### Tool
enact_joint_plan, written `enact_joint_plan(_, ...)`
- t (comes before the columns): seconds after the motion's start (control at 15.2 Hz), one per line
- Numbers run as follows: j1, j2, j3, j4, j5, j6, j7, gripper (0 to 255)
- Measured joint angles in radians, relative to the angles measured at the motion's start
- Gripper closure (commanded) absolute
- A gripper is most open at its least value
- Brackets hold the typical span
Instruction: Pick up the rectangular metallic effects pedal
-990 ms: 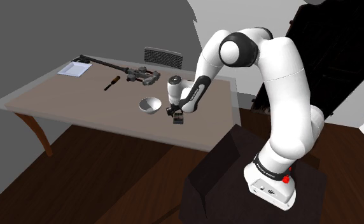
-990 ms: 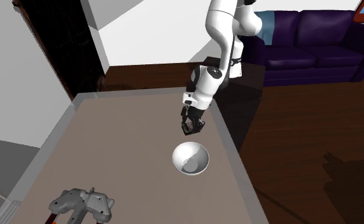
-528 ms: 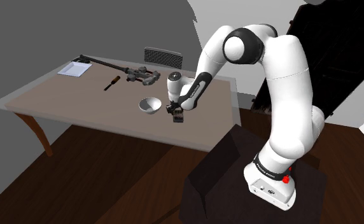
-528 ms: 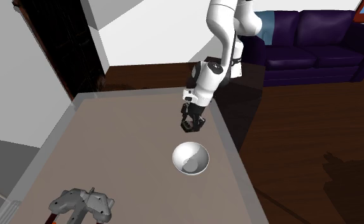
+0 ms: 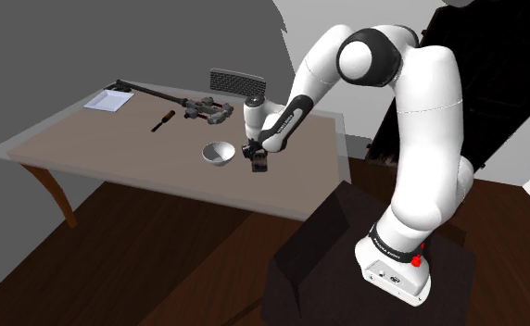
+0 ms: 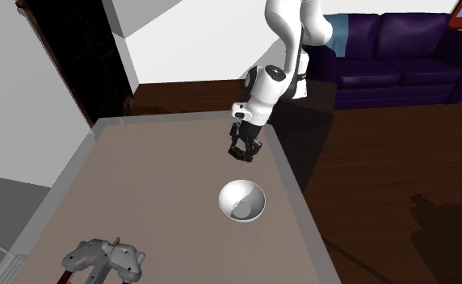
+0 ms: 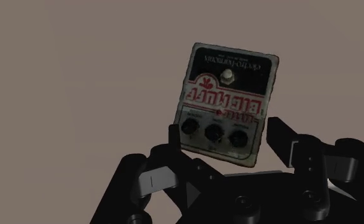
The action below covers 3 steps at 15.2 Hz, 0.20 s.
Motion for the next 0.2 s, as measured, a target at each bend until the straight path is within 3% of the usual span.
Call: enact_joint_plan(0.2, -0.012, -0.034, 0.014, -0.010, 0.019, -0.023, -0.023, 255)
